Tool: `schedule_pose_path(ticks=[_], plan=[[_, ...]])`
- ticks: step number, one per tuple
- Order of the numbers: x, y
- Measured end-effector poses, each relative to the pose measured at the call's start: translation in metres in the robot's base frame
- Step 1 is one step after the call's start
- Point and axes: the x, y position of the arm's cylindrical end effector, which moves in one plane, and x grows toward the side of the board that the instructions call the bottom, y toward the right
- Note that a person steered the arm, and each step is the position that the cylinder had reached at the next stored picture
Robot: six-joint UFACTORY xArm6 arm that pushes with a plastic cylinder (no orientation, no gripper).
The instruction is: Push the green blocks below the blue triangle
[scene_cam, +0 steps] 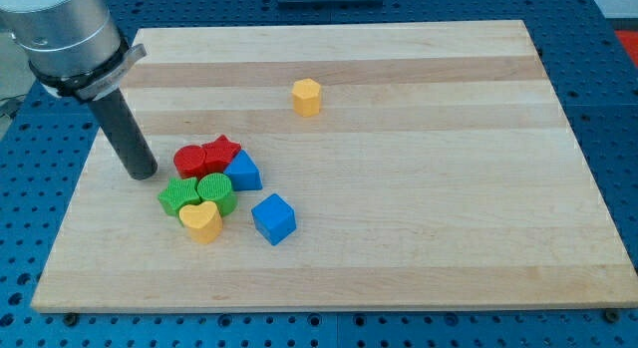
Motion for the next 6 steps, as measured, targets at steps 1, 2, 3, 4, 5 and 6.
schedule_pose_path(ticks=[1,2,3,4,5,6], plan=[[0.008,-0.010],[0.018,-0.009],[0.032,-0.003],[0.036,-0.002],[0.036,0.026],[0.036,0.030]])
